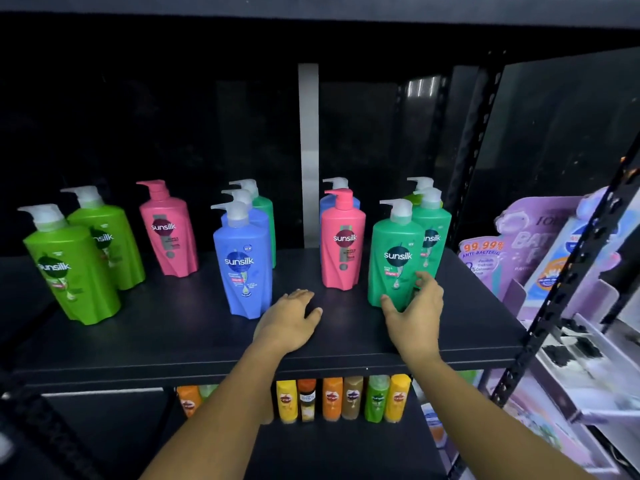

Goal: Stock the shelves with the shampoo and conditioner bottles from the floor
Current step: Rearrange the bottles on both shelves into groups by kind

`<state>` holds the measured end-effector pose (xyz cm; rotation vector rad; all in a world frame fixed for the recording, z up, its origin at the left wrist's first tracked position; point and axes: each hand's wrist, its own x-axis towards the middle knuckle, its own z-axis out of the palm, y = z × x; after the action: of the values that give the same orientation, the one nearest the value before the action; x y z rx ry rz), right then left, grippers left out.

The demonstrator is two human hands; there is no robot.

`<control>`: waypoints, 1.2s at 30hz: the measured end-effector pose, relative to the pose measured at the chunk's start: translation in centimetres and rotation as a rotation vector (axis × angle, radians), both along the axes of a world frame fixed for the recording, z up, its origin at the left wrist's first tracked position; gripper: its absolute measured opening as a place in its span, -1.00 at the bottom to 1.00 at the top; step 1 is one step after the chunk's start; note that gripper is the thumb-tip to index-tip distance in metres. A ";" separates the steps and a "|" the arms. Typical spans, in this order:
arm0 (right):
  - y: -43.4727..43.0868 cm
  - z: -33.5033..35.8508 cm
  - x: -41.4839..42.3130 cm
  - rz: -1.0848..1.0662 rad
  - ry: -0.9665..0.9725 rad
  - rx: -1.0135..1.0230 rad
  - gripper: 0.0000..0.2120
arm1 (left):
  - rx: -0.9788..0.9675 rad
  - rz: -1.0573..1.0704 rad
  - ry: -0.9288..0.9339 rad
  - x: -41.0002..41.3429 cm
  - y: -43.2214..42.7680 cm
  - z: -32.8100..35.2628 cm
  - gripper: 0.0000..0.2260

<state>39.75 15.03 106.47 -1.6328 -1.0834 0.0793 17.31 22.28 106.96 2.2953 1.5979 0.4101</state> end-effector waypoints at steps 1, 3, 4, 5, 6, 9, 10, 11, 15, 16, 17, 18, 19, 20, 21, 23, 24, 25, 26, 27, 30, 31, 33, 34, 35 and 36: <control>-0.2 -0.2 -0.2 -0.018 -0.063 0.032 -0.39 | 0.004 0.001 0.001 0.0 -0.1 0.0 -0.48; -0.6 -0.6 -0.5 0.013 -0.220 0.085 -0.54 | 0.017 0.001 0.008 -0.1 0.0 0.0 -0.49; -0.7 -0.9 -0.7 0.077 -0.295 0.094 -0.61 | 0.026 0.000 0.012 -0.1 0.1 0.0 -0.49; -0.8 -1.1 -0.8 0.164 -0.356 0.081 -0.67 | 0.034 0.000 0.015 0.0 0.1 0.0 -0.49; -0.8 -1.3 -0.9 0.256 -0.405 0.035 -0.70 | 0.041 -0.001 0.016 0.0 0.2 0.0 -0.50; -0.6 -1.4 -0.8 0.464 -0.565 -0.166 -0.66 | 0.057 0.003 0.019 0.0 0.2 0.0 -0.51; -0.6 -1.2 -0.8 0.513 -0.616 -0.212 -0.64 | 0.061 0.004 0.016 0.0 0.3 0.0 -0.51; -0.4 -1.0 -0.7 0.559 -0.655 -0.246 -0.63 | 0.060 0.004 0.007 0.0 0.3 0.0 -0.51; -0.1 -0.3 -0.7 0.655 -0.719 -0.390 -0.50 | 0.061 0.007 -0.009 0.1 0.1 0.1 -0.51; -0.1 -0.2 -0.7 0.667 -0.748 -0.427 -0.46 | 0.063 0.008 -0.009 0.2 0.0 0.2 -0.52; -0.2 -0.1 -0.8 0.674 -0.786 -0.461 -0.42 | 0.064 0.010 -0.009 0.2 0.0 0.2 -0.52; -0.3 -0.1 -1.0 0.677 -0.821 -0.492 -0.38 | 0.065 0.011 -0.012 0.2 -0.1 0.2 -0.52; -0.5 0.0 -1.1 0.677 -0.846 -0.514 -0.34 | 0.065 0.011 -0.016 0.1 -0.1 0.1 -0.52; -0.6 0.1 -1.2 0.675 -0.860 -0.527 -0.31 | 0.067 0.011 -0.022 0.1 -0.1 0.0 -0.52; -0.7 0.2 -1.2 0.672 -0.869 -0.534 -0.29 | 0.070 0.010 -0.032 0.1 -0.1 0.1 -0.52; -0.7 0.4 -1.2 0.669 -0.896 -0.543 -0.29 | 0.077 0.010 -0.071 0.2 0.1 0.2 -0.52; -0.7 0.4 -1.2 0.668 -0.912 -0.544 -0.29 | 0.076 0.011 -0.109 0.3 0.2 0.3 -0.51; -0.7 0.4 -1.3 0.666 -0.925 -0.544 -0.29 | 0.070 0.015 -0.156 0.4 0.3 0.6 -0.49; -0.7 0.4 -1.3 0.665 -0.934 -0.546 -0.30 | 0.058 0.020 -0.213 0.6 0.5 0.8 -0.46; -0.7 0.4 -1.4 0.666 -0.938 -0.549 -0.30 | 0.044 0.024 -0.272 0.9 0.7 1.2 -0.42; -0.7 0.3 -1.4 0.671 -0.931 -0.548 -0.29 | 0.008 0.012 -0.448 2.8 1.3 2.9 -0.29; -0.7 0.2 -1.4 0.671 -0.929 -0.545 -0.29 | -0.009 0.008 -0.512 3.6 1.5 3.6 -0.27; -0.6 0.1 -1.2 0.666 -0.922 -0.536 -0.28 | -0.048 0.014 -0.640 5.2 2.2 4.8 -0.28; -0.5 0.0 -1.2 0.662 -0.919 -0.532 -0.28 | -0.061 0.021 -0.693 6.0 2.5 5.1 -0.30; -0.5 -0.1 -1.2 0.658 -0.915 -0.528 -0.27 | -0.067 0.029 -0.730 6.6 2.9 5.3 -0.32; -0.5 -0.1 -1.1 0.657 -0.909 -0.524 -0.27 | -0.068 0.040 -0.754 7.0 3.3 5.3 -0.33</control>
<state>38.60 14.50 106.38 -1.7159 -2.4431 0.0501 24.34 25.62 112.23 1.7310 1.2321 1.0558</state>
